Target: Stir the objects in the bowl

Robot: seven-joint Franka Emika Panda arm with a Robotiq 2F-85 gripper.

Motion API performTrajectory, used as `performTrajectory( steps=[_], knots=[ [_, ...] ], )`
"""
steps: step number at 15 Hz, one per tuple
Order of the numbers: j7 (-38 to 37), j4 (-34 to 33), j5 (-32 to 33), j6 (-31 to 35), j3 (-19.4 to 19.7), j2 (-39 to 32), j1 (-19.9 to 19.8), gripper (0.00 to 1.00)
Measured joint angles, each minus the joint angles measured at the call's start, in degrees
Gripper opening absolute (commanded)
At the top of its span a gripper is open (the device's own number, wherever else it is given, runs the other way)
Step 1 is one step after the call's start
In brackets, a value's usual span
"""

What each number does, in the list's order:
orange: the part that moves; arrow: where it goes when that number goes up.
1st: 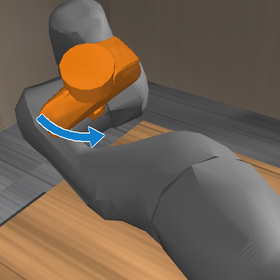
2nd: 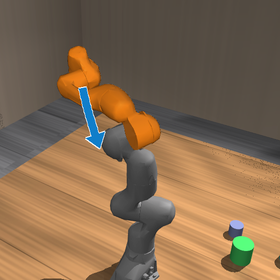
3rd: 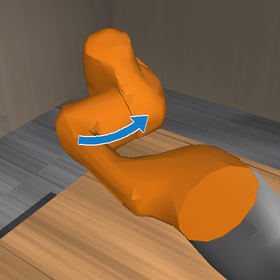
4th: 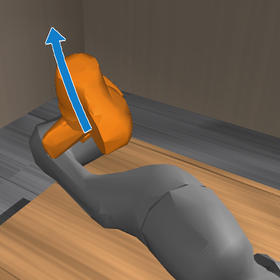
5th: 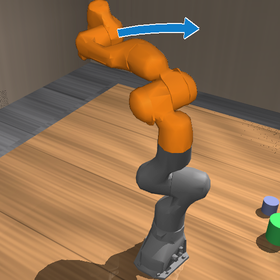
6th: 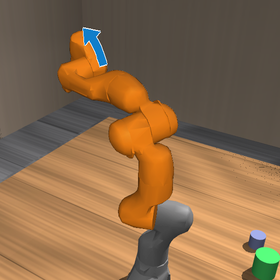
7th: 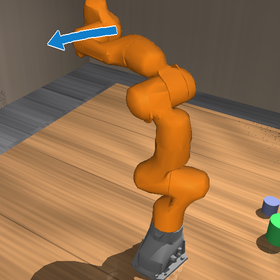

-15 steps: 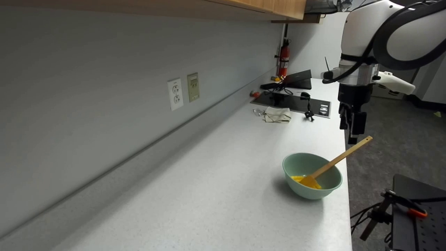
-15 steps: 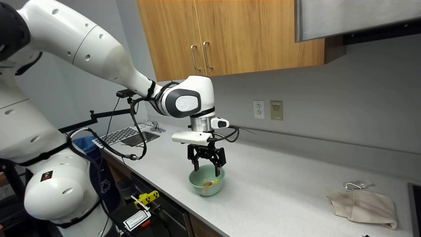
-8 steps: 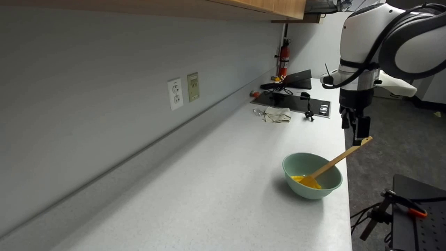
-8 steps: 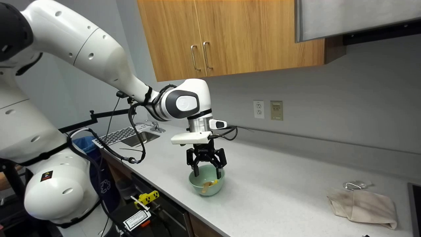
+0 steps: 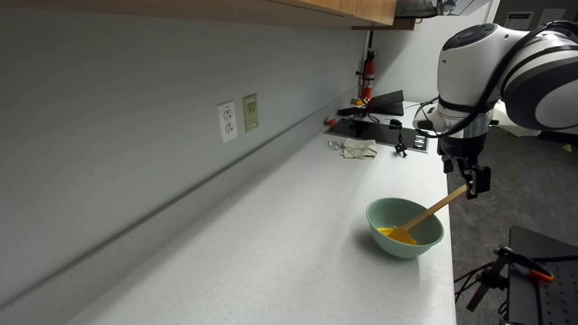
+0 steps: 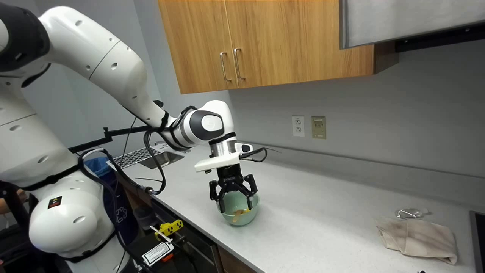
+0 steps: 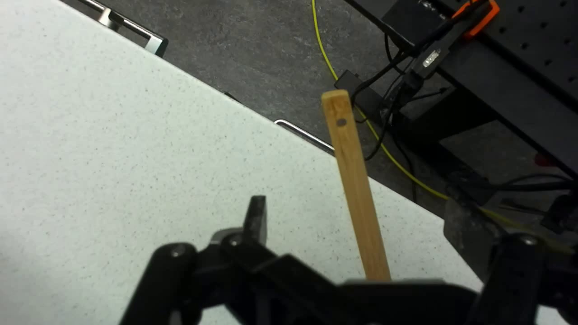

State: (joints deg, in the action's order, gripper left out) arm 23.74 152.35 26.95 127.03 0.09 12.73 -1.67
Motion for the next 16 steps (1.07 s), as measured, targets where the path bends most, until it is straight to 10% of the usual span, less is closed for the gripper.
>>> performTrajectory(
  steps=[16],
  knots=[
    [0.34, 1.24, 7.28, -0.99, -1.7, -0.85, 1.36, 0.98]
  ],
)
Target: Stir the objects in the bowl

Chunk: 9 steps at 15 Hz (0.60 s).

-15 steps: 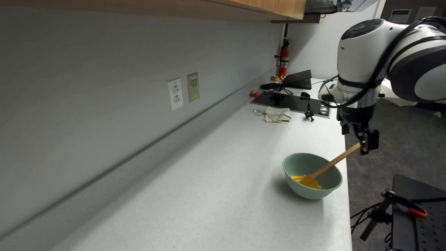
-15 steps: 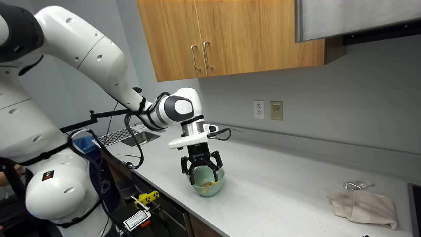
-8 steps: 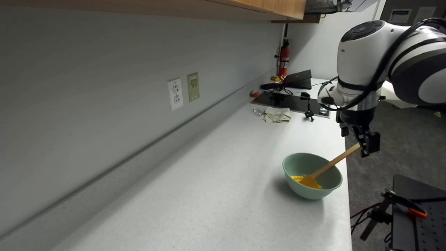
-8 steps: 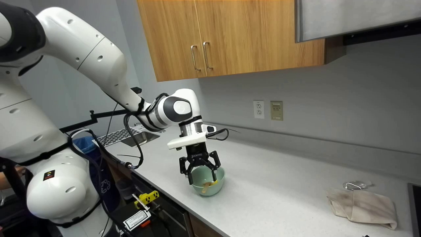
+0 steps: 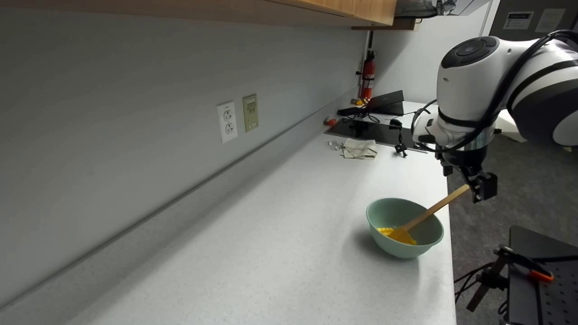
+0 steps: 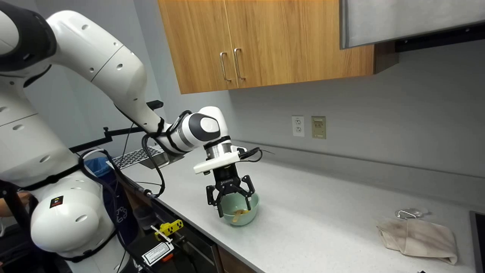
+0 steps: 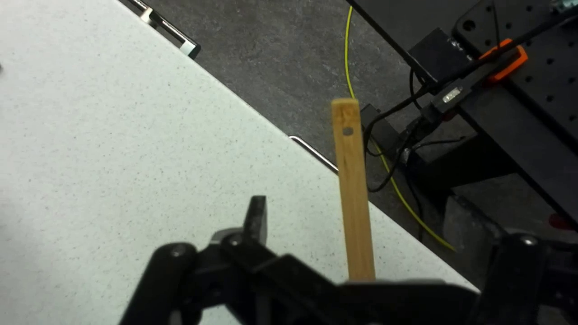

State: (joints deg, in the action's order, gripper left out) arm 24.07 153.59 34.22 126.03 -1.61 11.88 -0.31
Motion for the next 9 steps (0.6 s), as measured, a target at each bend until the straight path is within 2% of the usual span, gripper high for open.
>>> performTrajectory(
  steps=[1, 3, 4, 6, 9],
  knots=[
    [-0.01, 0.0, 0.81, -0.44, -0.2, -0.17, 0.01, 0.97],
    [-0.02, 0.0, 2.08, -1.57, -0.64, -0.51, 0.07, 0.87],
    [-0.03, 0.0, 2.51, -2.08, -0.85, -0.68, 0.12, 0.73],
    [-0.07, 0.0, 3.1, -2.74, -1.11, -0.94, 0.33, 0.61],
    [-0.21, 0.0, 3.73, -3.39, -1.3, -1.26, 0.92, 0.35]
  ],
)
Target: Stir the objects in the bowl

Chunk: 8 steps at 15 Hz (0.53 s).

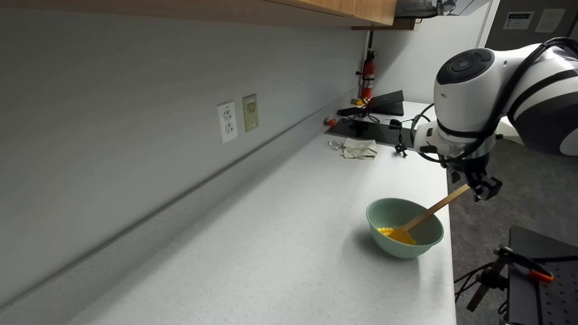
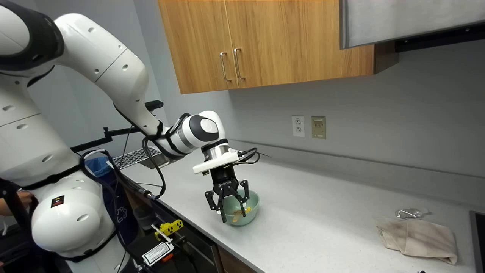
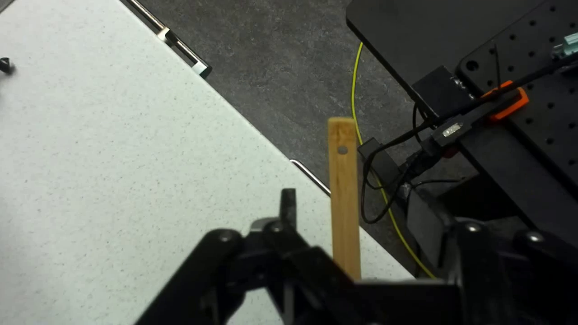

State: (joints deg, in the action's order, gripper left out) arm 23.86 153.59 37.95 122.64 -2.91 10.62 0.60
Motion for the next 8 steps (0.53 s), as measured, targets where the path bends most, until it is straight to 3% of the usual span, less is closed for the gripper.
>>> performTrajectory(
  steps=[5, 8],
  knots=[
    [-0.04, 0.0, 0.02, -0.3, -0.3, -0.28, 0.51, 0.0],
    [-0.06, -0.02, 0.02, -0.3, -0.33, -0.28, 0.61, 0.04]
  ],
)
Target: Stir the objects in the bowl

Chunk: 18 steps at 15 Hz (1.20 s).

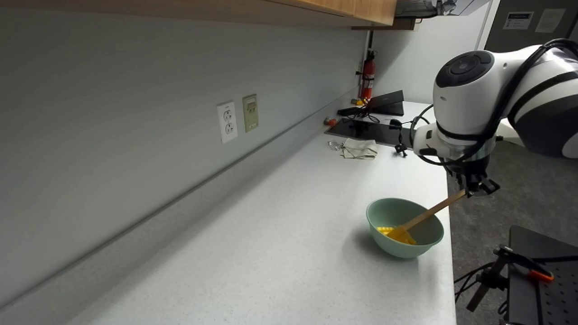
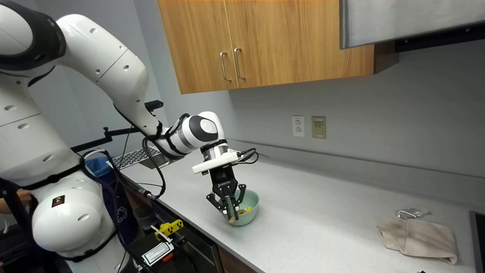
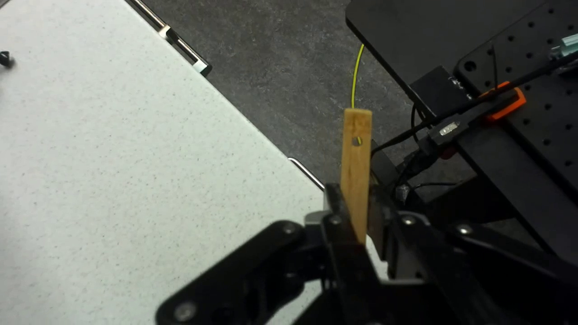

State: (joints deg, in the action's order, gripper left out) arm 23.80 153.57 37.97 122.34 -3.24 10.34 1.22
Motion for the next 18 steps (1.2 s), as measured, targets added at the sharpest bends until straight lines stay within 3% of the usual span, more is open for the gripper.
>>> performTrajectory(
  steps=[7, 18],
  knots=[
    [-1.63, -0.64, 3.16, -0.67, -0.54, 0.17, 0.07, 0.04],
    [-5.36, -3.54, 16.27, -12.01, -3.43, 0.34, 2.56, 0.04]
  ],
)
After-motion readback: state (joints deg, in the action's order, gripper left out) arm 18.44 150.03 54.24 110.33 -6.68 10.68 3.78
